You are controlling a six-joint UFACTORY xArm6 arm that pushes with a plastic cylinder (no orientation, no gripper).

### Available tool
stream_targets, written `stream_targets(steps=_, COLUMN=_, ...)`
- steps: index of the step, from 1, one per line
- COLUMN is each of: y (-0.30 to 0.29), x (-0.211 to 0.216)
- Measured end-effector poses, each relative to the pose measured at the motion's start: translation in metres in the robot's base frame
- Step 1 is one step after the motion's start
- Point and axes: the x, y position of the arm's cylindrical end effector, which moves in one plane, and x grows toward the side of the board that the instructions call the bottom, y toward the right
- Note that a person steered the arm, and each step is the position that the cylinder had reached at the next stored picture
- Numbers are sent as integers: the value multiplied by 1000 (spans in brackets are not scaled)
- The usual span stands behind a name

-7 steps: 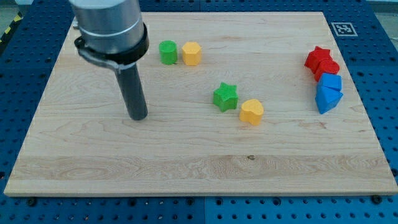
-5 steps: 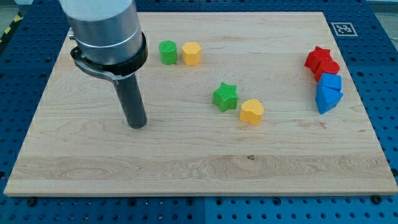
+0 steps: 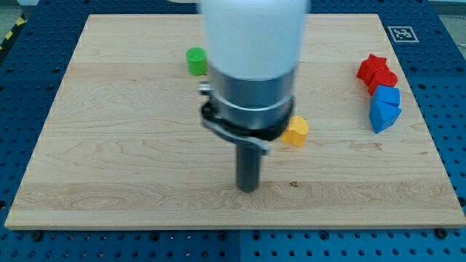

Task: Move the yellow heart and green star left a bit

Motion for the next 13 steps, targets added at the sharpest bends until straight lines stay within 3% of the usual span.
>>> stream_targets(steps=3, y=126, x=-6)
stream_targets(steps=11, y=130, x=-17)
stream_targets(steps=13, y=130, x=-54)
